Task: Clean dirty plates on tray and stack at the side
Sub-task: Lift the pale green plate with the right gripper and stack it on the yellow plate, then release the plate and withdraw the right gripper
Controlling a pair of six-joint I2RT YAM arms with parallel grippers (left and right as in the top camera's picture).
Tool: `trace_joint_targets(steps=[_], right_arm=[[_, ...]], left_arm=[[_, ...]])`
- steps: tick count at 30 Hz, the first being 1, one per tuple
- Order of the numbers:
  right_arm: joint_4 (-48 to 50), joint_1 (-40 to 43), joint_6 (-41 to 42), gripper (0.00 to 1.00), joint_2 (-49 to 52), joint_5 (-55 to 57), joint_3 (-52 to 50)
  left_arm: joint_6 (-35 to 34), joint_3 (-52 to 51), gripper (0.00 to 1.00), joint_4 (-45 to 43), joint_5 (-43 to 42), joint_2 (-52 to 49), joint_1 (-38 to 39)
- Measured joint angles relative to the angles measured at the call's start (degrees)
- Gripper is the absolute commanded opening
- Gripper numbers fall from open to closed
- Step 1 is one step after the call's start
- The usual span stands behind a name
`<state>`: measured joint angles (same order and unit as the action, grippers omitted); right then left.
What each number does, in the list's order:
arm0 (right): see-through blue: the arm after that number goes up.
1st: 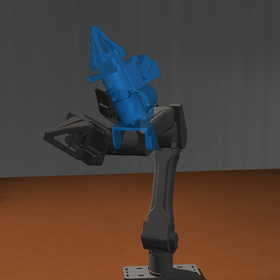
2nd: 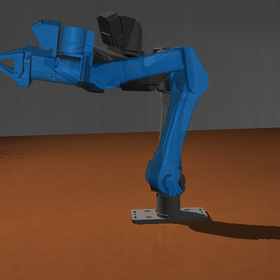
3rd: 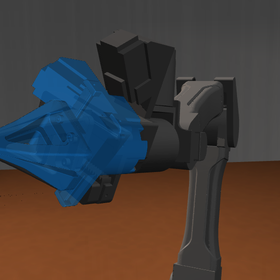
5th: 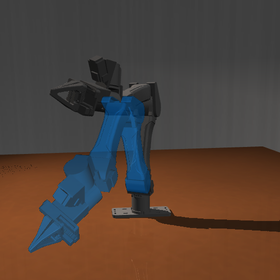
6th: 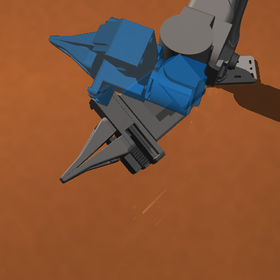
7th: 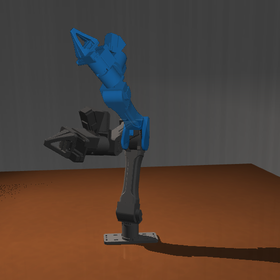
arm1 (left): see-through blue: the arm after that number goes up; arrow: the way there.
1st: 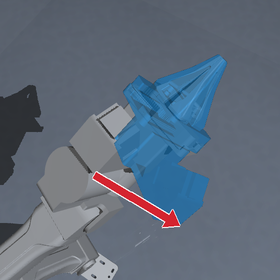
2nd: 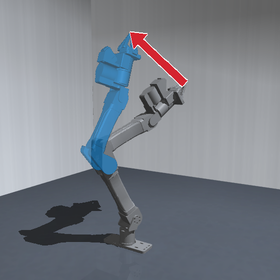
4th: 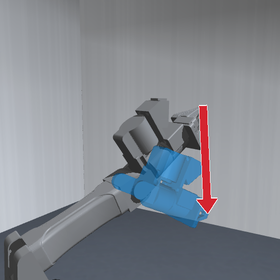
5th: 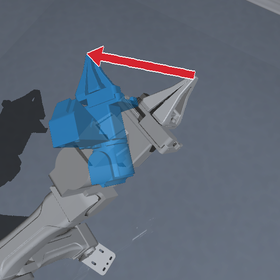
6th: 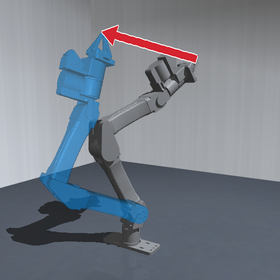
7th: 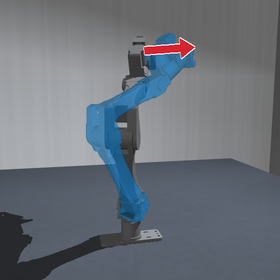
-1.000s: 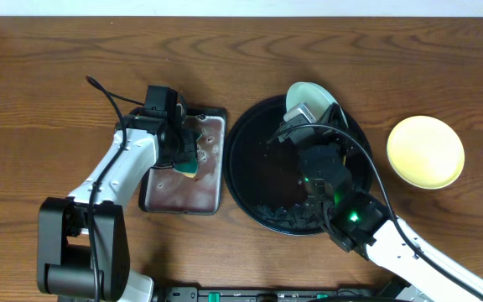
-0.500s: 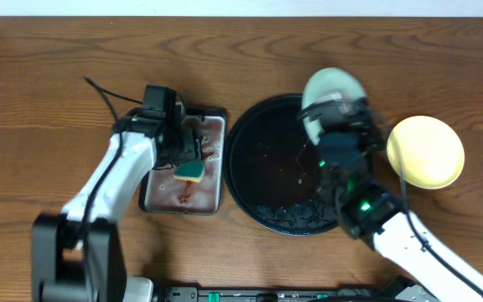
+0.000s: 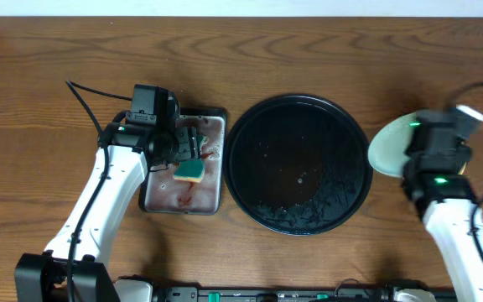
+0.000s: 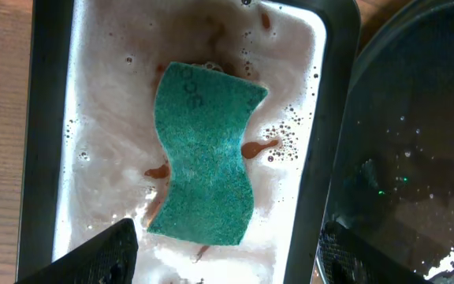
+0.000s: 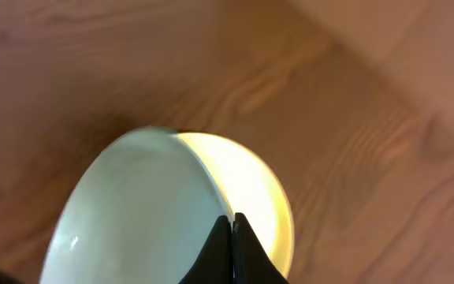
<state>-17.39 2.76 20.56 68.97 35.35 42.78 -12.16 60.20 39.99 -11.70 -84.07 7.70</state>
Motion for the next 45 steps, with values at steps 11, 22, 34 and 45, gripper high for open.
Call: trace_joint_targets(steps=[11, 22, 34, 45], right_arm=[[-3.1, 16.8, 6.3, 0.01, 0.0, -19.1, 0.0], [-2.6, 16.8, -1.8, 0.11, 0.0, -44.4, 0.0], [-1.0, 9.7, -16.9, 0.06, 8.9, -60.2, 0.0], [1.6, 8.7, -18.0, 0.01, 16.3, -58.1, 0.0]], left_arm=[[0.0, 0.0, 0.74, 0.1, 0.0, 0.0, 0.0], [0.0, 0.0, 0.80, 0.2, 0.0, 0.0, 0.0], [0.0, 0.0, 0.80, 1.0, 0.1, 0.0, 0.0], [0.0, 0.0, 0.80, 1.4, 0.3, 0.0, 0.0]])
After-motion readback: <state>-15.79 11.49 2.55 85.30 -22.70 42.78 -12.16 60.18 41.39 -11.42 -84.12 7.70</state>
